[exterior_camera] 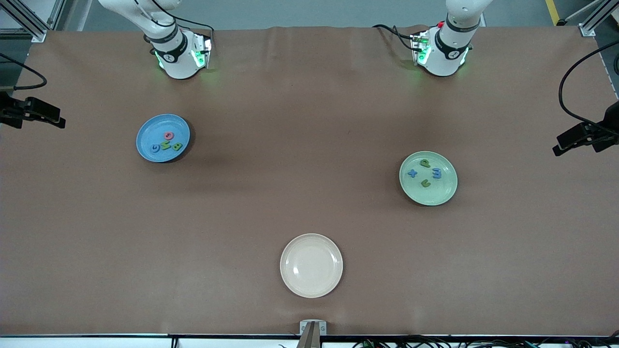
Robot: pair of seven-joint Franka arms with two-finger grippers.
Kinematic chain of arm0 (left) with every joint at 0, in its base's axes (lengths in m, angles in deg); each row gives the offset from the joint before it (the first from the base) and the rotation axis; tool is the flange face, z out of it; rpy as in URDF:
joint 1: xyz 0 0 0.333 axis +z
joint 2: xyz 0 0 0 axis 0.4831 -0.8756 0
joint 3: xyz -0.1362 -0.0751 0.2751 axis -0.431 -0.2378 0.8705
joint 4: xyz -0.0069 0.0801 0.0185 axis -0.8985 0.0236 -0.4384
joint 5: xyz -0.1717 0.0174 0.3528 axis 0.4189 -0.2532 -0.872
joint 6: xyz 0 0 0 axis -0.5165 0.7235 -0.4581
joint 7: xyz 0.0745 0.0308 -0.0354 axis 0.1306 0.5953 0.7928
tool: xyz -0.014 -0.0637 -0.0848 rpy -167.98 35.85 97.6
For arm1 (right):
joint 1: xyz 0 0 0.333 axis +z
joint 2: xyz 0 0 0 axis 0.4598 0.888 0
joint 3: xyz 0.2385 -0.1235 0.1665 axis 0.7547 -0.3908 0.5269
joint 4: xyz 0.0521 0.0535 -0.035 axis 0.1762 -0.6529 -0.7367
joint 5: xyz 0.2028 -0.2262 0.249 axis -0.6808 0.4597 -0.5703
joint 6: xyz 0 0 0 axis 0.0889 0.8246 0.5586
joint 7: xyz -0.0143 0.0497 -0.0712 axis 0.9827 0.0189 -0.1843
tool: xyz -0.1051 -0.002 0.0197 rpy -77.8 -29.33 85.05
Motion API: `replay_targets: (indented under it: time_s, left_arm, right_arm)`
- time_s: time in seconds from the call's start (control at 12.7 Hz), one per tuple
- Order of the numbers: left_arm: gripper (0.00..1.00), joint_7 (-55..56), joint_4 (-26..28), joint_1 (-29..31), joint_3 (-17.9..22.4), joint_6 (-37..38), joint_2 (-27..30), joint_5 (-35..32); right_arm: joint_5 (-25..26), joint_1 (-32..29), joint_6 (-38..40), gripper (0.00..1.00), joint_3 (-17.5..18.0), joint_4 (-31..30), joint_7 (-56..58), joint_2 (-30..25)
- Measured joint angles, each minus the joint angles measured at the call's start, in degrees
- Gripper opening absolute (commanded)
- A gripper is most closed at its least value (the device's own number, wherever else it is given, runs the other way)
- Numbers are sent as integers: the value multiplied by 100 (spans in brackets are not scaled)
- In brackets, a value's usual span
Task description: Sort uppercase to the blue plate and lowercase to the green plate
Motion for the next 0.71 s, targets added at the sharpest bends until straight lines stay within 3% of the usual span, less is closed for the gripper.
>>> replay_targets:
  time_s: [0.39, 0.47, 0.55, 0.71]
  left_arm:
    - [100, -8, -92, -74, 39, 1, 25, 12]
    - [100, -8, -92, -355, 277, 1, 7, 14]
    - [100, -7, -91, -866, 761, 0, -18, 17]
    - [100, -8, -92, -2173, 2092, -1, -51, 26]
  right_arm:
    - [-26, -1, 45, 100, 8, -156, 6, -25]
    - [-29, -1, 44, 100, 17, -196, 8, -67]
    - [-31, -1, 34, 100, 26, -260, 9, -127]
    - [-32, -1, -73, 100, 40, -515, 10, -341]
